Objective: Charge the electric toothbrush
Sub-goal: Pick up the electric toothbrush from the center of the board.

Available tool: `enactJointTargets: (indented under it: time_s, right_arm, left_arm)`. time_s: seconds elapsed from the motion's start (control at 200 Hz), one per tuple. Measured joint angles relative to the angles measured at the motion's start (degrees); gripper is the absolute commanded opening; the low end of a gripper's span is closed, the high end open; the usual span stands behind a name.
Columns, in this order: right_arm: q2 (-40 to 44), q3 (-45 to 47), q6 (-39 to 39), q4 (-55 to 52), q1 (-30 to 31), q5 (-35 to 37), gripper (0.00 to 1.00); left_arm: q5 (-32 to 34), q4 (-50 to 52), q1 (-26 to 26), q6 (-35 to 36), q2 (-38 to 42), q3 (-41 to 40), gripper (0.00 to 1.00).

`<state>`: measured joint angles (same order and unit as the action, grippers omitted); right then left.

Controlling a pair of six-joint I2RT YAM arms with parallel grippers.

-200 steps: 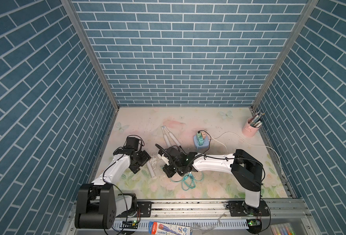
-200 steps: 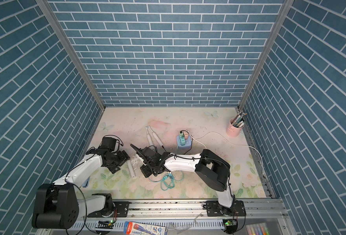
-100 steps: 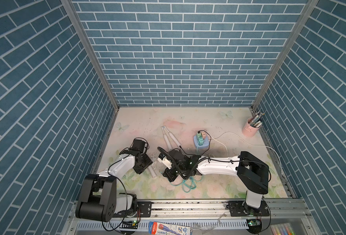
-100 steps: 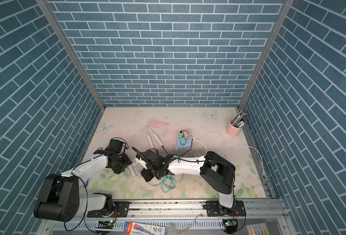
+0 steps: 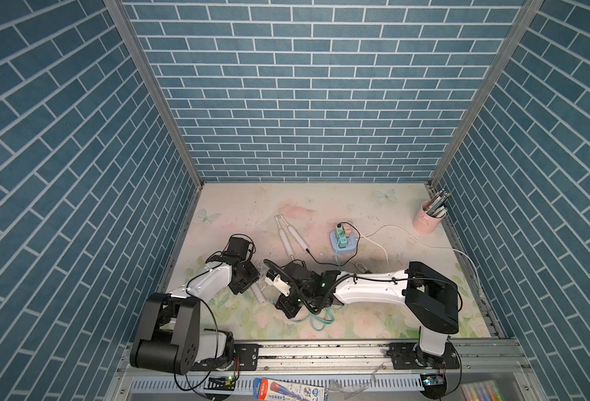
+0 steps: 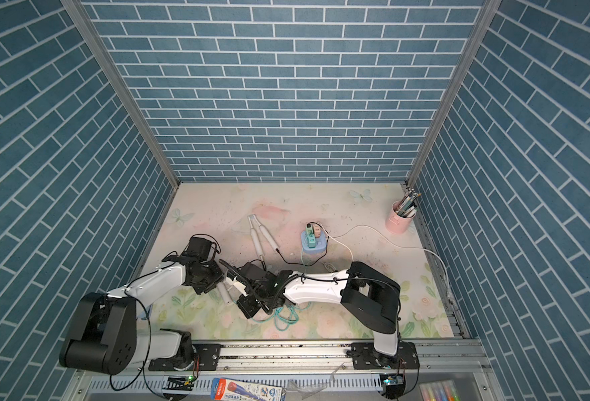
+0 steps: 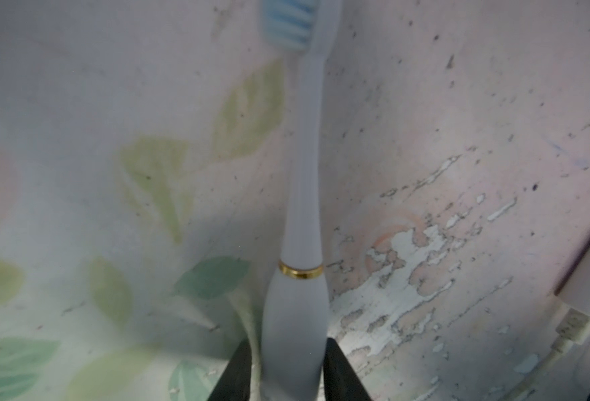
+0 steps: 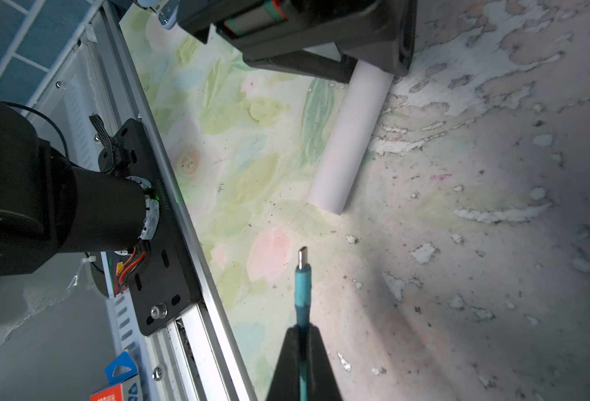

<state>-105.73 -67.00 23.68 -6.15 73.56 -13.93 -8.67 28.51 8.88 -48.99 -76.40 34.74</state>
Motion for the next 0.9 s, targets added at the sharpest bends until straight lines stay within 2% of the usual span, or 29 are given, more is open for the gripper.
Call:
enactJointTargets:
  time_s: [0.31, 0.42, 0.505, 0.6, 0.77, 0.9]
  right_arm:
    - [0.0, 0.0, 0.0, -0.8, 0.7, 0.9, 0.0]
    - [0.0, 0.0, 0.0, -0.8, 0.7, 1.0, 0.0]
    - [-0.2, -0.1, 0.0, -0.9, 0.8, 1.2, 0.0]
    - [-0.6, -0.7, -0.1, -1.9, 1.0, 1.8, 0.0]
    - [-0.7, -0.7, -0.2, -2.5, 1.6, 3.8, 0.0]
    - [-0.7, -0.7, -0.1, -2.8, 1.6, 5.8, 0.0]
  left_arm:
    - [-0.3, -0.4, 0.0, 0.0, -0.2, -0.1, 0.35]
    - [-0.5, -1.2, 0.0, 0.2, -0.8, -0.2, 0.2]
    - [-1.5, -3.1, 0.0, 0.0, -1.4, 0.0, 0.14]
    - [-2.6, -4.8, 0.0, 0.3, -1.8, 0.0, 0.0]
    - [-4.1, -4.5, 0.1, -0.6, -0.7, -0.2, 0.0]
    - [-5.2, -0.8, 0.2, -2.6, 3.2, -1.4, 0.0]
